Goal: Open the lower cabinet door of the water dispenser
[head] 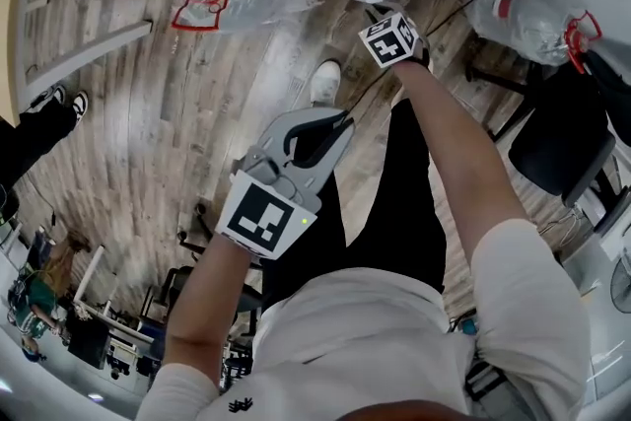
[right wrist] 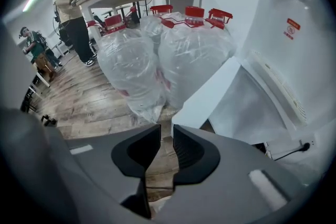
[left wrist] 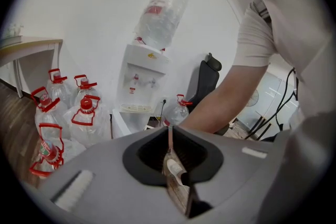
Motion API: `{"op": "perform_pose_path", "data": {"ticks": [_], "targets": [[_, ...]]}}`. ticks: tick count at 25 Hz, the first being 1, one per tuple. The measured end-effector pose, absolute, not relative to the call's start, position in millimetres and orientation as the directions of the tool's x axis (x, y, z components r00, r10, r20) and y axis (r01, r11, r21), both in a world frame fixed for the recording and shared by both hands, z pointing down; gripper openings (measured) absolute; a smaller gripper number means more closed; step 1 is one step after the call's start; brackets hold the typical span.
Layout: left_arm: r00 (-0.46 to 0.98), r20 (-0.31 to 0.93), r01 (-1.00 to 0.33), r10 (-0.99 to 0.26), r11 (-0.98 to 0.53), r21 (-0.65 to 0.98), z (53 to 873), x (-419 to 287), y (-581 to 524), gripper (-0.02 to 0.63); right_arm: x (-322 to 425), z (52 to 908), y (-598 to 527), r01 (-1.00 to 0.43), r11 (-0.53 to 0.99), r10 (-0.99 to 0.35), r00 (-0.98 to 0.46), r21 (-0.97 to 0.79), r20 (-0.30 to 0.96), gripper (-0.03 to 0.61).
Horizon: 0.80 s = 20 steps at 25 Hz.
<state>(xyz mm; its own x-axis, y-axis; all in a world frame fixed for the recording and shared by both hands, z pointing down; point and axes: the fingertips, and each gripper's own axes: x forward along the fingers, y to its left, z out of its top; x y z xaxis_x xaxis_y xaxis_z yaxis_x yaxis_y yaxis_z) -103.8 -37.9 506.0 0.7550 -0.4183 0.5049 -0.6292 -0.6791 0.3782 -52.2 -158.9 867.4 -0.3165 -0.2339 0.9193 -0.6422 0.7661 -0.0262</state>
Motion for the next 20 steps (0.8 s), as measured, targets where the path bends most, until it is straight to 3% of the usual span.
{"op": "perform_pose_path", "data": {"ticks": [20], "targets": [[0.739,0.496,-0.661,-0.456,-0.633,0.403,520,-133,-42,0.058,-87,874,-165,-0.479,0.877,-0.170,-0.345,-0.018,0.923,0.038]]}}
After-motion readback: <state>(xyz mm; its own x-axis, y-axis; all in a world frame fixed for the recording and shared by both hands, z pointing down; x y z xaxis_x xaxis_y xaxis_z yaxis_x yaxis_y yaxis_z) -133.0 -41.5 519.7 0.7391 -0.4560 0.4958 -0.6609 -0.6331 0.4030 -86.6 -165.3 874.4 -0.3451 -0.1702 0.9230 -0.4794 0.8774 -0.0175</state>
